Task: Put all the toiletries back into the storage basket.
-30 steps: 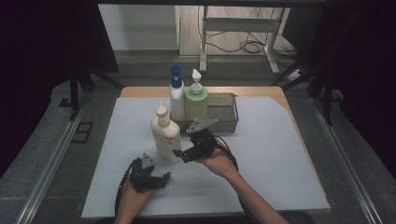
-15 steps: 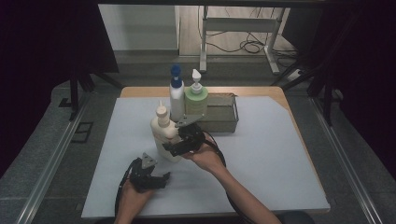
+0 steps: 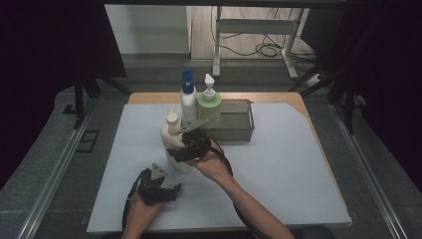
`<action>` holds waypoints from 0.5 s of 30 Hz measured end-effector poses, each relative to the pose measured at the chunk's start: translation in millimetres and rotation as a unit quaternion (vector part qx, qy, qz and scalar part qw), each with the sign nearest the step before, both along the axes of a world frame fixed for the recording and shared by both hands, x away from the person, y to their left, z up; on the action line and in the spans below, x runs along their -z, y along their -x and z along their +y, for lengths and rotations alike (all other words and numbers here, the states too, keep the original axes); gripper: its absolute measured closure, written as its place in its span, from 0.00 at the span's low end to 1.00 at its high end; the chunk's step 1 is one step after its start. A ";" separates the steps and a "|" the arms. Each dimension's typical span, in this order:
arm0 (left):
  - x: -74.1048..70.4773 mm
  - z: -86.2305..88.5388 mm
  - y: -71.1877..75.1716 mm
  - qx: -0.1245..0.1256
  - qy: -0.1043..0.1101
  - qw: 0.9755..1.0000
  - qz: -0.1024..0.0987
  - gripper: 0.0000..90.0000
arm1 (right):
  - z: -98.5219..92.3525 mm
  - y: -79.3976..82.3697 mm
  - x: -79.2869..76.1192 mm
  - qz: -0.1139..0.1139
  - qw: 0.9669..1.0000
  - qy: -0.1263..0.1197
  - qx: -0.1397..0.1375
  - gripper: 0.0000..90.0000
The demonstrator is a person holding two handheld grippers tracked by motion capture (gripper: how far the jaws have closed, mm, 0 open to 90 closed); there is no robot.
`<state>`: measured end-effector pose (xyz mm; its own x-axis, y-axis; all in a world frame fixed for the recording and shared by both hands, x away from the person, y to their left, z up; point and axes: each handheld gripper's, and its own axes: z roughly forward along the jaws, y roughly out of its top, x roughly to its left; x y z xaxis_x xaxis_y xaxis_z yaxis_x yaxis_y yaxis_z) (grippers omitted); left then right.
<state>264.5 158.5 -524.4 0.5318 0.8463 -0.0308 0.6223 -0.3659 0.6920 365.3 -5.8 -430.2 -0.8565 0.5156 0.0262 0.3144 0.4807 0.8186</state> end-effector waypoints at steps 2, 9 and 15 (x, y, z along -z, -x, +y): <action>0.0 0.0 -0.1 0.001 0.000 1.000 0.000 0.15 | 1.2 0.4 -1.8 -0.002 1.000 -0.002 0.003 0.33; 0.0 0.0 -0.1 0.001 0.001 1.000 0.000 0.15 | 0.7 1.8 -6.2 0.000 1.000 0.005 -0.002 0.42; 0.0 0.1 -0.2 0.001 0.001 1.000 0.000 0.15 | 0.7 4.6 -9.3 -0.005 1.000 0.020 -0.013 0.43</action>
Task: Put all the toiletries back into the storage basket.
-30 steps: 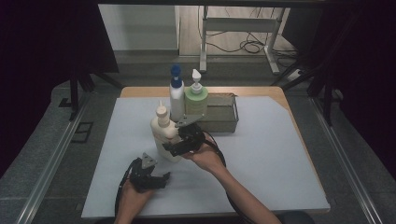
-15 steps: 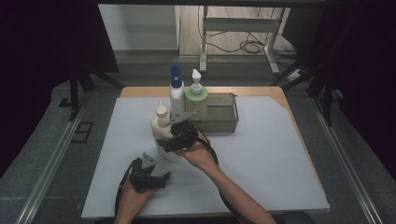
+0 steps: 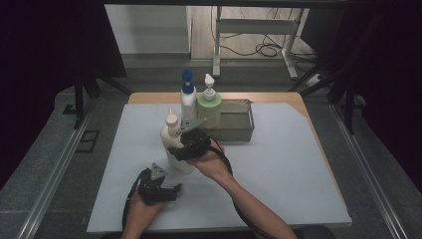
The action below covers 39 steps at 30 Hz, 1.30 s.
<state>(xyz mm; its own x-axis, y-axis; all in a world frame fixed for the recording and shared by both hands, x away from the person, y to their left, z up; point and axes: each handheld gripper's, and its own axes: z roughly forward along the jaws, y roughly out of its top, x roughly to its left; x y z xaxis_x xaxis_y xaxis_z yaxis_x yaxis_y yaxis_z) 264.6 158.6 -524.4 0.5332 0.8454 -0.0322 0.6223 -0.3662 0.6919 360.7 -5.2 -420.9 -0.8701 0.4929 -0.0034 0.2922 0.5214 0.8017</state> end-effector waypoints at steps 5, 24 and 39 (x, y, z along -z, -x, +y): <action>0.0 0.0 0.0 0.000 0.000 1.000 0.000 0.15 | -1.8 5.3 -7.1 -0.006 1.000 0.015 -0.011 0.43; -0.2 0.2 0.1 0.000 -0.002 1.000 0.000 0.15 | -45.6 7.7 -26.7 -0.001 1.000 0.004 0.005 0.43; -0.1 0.2 0.0 0.000 -0.002 1.000 0.000 0.15 | -80.9 5.8 -41.0 -0.009 0.999 0.004 0.030 0.43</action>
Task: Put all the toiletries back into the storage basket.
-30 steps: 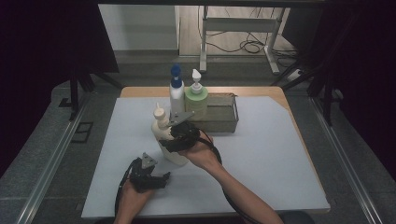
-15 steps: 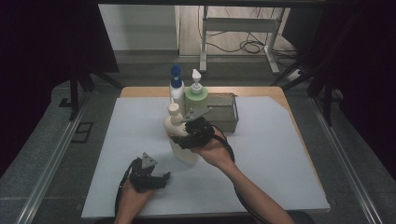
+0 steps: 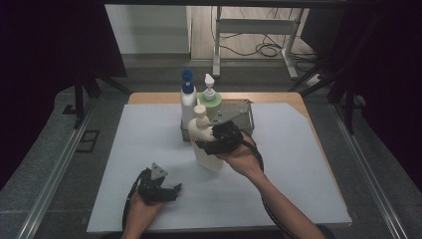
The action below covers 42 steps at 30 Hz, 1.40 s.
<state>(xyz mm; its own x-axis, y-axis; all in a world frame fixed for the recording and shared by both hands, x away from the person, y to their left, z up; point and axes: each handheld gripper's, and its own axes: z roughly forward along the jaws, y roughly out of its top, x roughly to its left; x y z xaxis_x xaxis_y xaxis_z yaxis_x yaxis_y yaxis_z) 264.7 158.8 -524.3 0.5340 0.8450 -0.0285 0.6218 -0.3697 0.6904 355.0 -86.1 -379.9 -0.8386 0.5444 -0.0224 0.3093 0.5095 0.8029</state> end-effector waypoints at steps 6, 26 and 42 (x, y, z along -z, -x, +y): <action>0.0 0.0 0.0 0.000 0.000 1.000 0.000 0.15 | -15.2 -1.0 -7.7 -0.005 1.000 -0.004 0.012 0.43; 0.0 0.0 0.0 0.000 0.000 1.000 0.000 0.15 | -59.8 -9.1 -27.4 -0.016 0.998 -0.010 0.059 0.43; 0.0 0.0 0.0 0.000 0.000 1.000 0.000 0.15 | -81.9 -28.7 -44.6 -0.025 0.994 -0.015 0.105 0.44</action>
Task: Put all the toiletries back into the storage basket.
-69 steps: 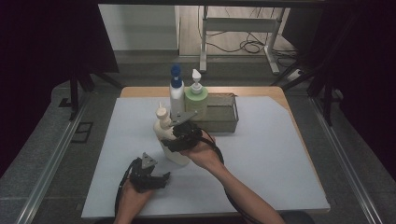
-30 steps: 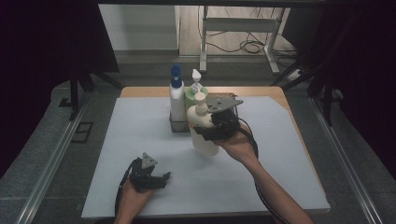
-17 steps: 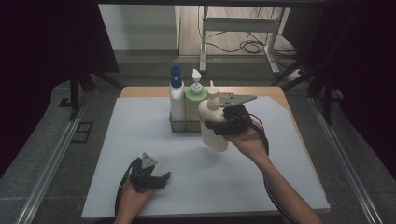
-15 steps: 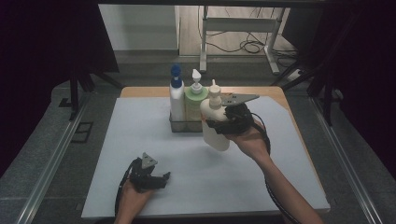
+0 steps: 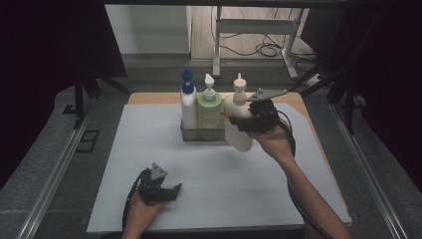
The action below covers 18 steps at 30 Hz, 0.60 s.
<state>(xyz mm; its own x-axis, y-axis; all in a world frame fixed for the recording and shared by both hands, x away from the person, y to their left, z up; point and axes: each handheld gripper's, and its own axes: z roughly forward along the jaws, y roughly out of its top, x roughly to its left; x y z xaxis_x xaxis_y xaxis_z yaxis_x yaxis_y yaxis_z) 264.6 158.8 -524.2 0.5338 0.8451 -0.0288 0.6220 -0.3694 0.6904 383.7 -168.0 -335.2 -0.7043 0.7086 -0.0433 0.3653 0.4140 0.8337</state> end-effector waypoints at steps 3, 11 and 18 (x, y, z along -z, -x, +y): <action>0.0 0.0 0.0 0.000 0.000 1.000 0.000 0.15 | -3.7 -6.4 -2.9 -0.002 1.000 -0.002 0.011 0.44; 0.0 0.0 0.0 0.000 0.000 1.000 0.000 0.15 | -5.6 -20.1 -4.5 -0.005 0.999 -0.010 0.034 0.44; 0.0 0.0 0.0 0.000 0.000 1.000 0.000 0.15 | -3.7 -31.4 -1.5 -0.007 0.999 -0.013 0.049 0.44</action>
